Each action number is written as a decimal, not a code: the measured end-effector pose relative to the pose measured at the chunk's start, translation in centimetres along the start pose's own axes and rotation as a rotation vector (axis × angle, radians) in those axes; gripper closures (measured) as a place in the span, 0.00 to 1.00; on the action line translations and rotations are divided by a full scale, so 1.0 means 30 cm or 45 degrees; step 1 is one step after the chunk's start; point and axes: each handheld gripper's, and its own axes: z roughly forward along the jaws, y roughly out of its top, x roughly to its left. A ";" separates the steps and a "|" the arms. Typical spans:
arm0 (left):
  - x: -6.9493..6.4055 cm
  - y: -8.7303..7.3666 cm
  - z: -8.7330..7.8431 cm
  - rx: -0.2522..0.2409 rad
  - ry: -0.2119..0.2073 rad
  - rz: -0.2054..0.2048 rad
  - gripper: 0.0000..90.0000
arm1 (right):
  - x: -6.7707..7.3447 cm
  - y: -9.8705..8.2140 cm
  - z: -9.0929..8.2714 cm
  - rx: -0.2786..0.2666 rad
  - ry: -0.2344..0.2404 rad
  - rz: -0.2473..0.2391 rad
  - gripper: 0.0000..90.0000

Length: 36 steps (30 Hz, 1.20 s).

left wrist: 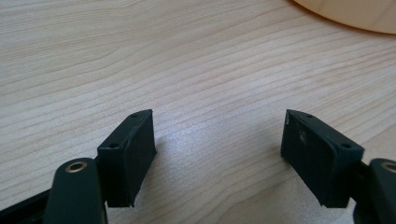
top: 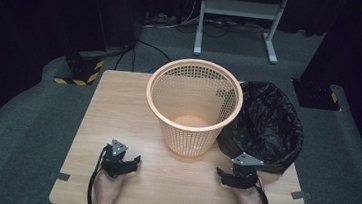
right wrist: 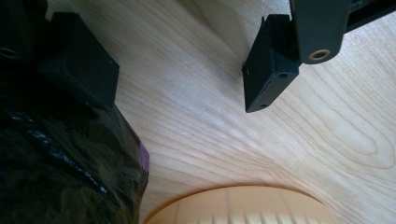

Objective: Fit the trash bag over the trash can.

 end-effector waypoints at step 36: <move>0.000 0.000 0.000 0.000 0.001 -0.002 0.29 | 0.054 0.042 -0.101 -0.155 0.072 -0.024 0.40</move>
